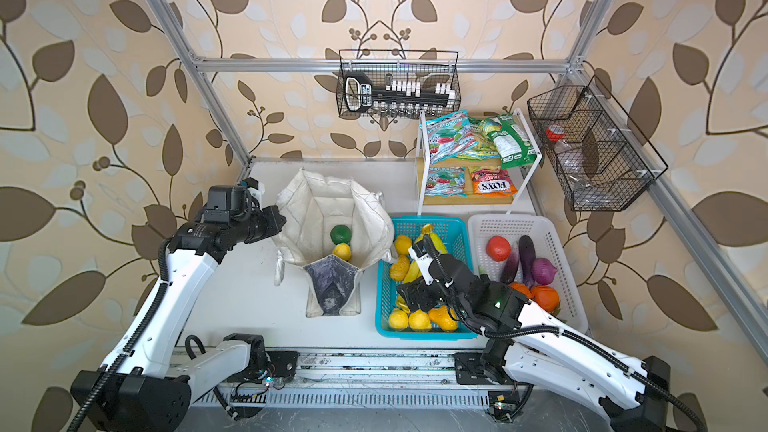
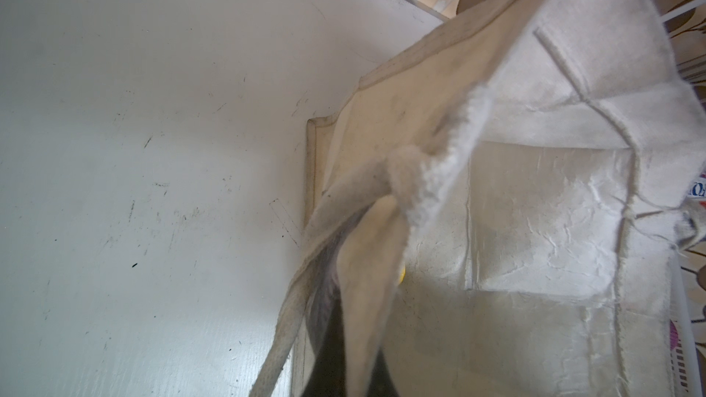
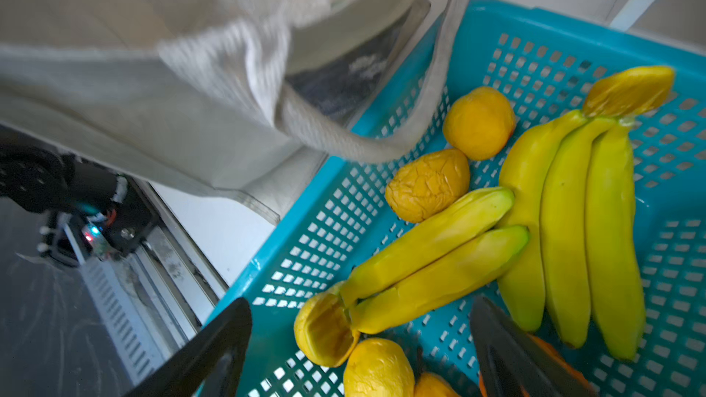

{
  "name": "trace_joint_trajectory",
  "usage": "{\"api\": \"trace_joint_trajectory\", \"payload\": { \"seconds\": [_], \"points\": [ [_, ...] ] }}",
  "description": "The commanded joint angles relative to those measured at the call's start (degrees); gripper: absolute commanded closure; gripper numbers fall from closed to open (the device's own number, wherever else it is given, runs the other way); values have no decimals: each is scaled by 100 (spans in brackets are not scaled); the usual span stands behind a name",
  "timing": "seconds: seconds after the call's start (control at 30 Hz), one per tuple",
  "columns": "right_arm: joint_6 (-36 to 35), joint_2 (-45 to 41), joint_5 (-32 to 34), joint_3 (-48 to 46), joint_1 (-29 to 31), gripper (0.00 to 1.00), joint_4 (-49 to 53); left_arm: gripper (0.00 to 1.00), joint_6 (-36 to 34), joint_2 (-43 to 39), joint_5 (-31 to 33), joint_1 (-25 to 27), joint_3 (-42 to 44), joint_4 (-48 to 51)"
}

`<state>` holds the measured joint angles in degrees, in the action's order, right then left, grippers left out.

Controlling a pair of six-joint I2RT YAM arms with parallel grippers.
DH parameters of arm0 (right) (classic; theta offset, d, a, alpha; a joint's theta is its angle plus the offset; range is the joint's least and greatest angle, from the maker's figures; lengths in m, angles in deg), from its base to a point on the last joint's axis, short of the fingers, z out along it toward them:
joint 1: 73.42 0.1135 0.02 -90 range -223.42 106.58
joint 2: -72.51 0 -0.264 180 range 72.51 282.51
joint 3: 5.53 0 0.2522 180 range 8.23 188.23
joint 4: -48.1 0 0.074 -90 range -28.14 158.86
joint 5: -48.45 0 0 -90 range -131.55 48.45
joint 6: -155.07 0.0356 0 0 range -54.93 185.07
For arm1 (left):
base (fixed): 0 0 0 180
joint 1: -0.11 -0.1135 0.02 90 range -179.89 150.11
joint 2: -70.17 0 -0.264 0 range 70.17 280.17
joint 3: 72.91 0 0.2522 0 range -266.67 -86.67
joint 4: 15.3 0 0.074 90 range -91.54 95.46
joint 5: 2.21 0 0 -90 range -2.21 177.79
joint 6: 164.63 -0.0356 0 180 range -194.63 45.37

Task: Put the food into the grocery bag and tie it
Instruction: 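Withdraw the right gripper from the bag back to the teal basket, then lower the right gripper onto the banana bunch stem in the teal basket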

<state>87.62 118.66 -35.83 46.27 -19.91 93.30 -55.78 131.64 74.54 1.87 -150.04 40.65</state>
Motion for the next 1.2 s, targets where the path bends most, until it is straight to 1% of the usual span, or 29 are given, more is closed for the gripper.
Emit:
{"api": "trace_joint_trajectory", "payload": {
  "seconds": [0.0,0.07,0.17,0.2,0.27,0.37,0.53,0.67,0.77,0.9,1.17],
  "points": [
    [309,137,-79,-270,237,16,-162,100,30,-127,-3,-69,-8,-238],
    [320,198,-175,-480,314,20,-370,100,24,-127,-6,-67,-8,-238],
    [377,249,-310,-675,325,23,-648,100,27,-114,-29,-70,-1,-250],
    [415,320,-453,-871,330,26,-980,100,23,-111,-44,-67,-1,-247],
    [459,493,-509,-1070,343,31,-1394,100,22,-108,-56,-65,-2,-247],
    [479,770,-523,-1153,404,38,-1584,100,25,-116,-78,-70,0,-256],
    [584,1087,-211,-1401,466,42,-1842,100,21,-109,-124,-67,-17,-245],
    [565,1369,-55,-1357,467,47,-2027,100,26,-144,-131,-70,4,-264],
    [550,1491,49,-1334,468,50,-2061,100,29,-136,-261,-65,0,-288],
    [617,1449,158,-1463,469,55,-2169,100,30,-136,-284,-69,9,-299],
    [673,939,468,-1550,482,63,-2145,100,29,-113,-292,-66,20,-306]
  ]
}}
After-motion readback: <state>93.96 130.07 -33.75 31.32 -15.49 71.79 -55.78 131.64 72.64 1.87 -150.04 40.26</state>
